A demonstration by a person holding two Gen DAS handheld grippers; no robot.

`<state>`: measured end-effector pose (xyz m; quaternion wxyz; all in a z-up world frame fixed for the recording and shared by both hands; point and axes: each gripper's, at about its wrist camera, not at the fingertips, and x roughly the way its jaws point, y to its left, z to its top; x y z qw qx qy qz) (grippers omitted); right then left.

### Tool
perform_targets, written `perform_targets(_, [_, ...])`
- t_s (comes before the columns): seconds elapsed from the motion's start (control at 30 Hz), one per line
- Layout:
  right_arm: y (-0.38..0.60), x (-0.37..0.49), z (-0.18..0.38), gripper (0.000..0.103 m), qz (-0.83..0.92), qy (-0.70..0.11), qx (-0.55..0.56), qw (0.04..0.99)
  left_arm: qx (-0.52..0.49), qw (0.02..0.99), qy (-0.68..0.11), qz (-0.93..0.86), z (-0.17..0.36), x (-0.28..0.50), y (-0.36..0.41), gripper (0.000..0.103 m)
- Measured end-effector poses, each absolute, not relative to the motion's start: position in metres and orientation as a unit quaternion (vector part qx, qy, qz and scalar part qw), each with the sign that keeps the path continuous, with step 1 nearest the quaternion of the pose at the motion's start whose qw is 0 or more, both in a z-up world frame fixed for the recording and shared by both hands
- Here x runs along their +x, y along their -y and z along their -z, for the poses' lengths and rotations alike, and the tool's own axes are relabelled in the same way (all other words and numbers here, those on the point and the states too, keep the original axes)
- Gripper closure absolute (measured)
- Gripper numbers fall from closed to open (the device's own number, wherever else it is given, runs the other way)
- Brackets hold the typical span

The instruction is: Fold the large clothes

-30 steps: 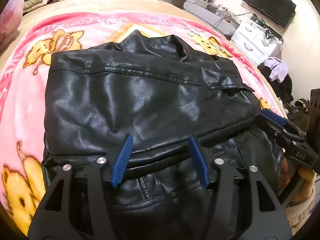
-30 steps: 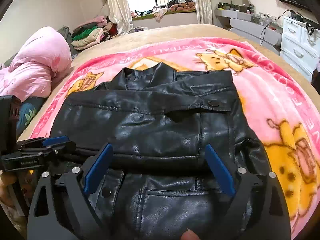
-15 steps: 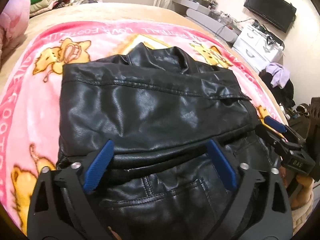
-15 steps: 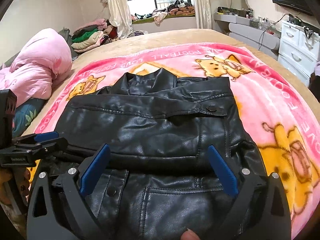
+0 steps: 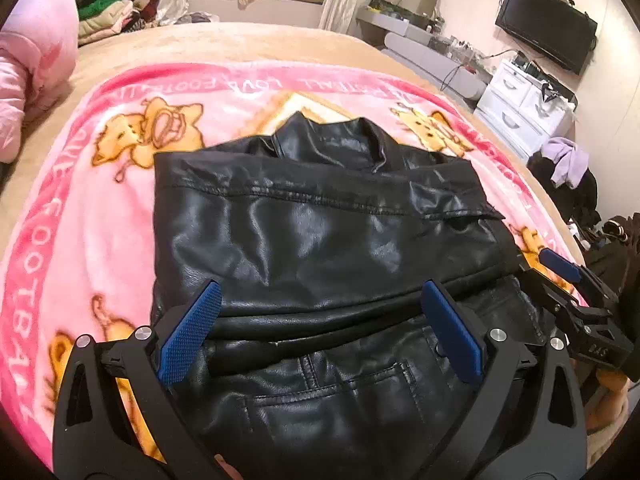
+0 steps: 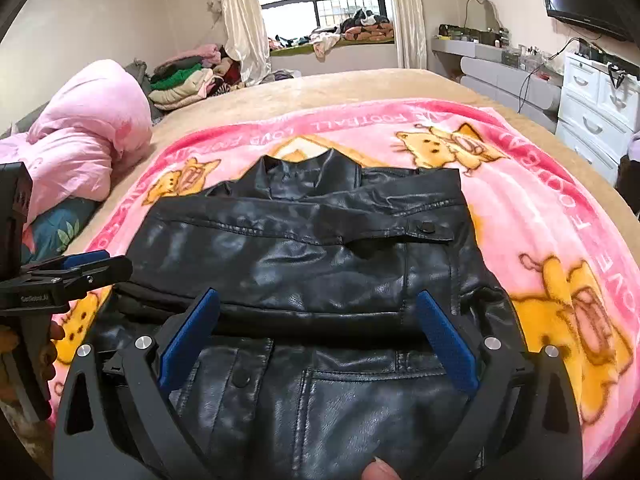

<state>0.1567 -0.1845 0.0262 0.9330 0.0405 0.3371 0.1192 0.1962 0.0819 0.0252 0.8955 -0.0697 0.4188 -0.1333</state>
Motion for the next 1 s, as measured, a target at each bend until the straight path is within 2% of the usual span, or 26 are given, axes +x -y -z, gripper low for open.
perform_targets(1.0, [0.193, 0.092, -0.078, 0.005, -0.125, -0.286, 0.018, 0.95, -0.065, 0.923, -0.351, 0.145, -0.074, 0.128, -0.065, 0.009])
